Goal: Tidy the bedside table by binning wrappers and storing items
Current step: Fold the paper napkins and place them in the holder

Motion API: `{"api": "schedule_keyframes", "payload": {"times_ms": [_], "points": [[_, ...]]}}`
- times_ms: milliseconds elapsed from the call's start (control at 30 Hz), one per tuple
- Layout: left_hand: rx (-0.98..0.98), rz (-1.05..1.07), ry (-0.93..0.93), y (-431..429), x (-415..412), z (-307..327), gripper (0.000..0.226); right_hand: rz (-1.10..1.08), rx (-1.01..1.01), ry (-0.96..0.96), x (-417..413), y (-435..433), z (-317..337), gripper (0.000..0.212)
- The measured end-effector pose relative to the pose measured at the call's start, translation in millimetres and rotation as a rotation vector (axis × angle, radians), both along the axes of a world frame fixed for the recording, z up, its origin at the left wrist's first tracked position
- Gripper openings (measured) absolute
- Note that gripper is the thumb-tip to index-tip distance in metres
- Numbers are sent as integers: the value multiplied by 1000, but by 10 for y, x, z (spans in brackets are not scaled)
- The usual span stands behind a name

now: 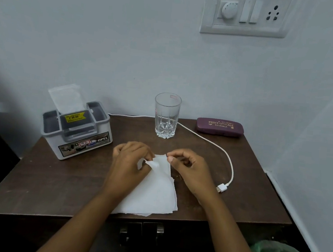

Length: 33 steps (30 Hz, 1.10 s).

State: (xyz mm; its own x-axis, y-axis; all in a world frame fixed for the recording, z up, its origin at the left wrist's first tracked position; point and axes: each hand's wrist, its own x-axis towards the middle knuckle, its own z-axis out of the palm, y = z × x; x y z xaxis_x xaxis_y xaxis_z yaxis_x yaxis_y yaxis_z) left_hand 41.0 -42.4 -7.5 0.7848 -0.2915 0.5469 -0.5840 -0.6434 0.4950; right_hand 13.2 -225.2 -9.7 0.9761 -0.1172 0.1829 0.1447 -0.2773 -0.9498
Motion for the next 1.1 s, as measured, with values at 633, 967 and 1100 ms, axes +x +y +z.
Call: {"api": "schedule_keyframes", "payload": {"times_ms": [633,967,1100], "points": [[10,-8,19,-10,18,-1,33,-141,-556,131,245,108,88,10],[45,3,19,0,15,-8,29,-125,-625,89,255,132,67,14],[52,10,26,-6,30,-15,34,-114,-513,69,237,113,61,14]]}}
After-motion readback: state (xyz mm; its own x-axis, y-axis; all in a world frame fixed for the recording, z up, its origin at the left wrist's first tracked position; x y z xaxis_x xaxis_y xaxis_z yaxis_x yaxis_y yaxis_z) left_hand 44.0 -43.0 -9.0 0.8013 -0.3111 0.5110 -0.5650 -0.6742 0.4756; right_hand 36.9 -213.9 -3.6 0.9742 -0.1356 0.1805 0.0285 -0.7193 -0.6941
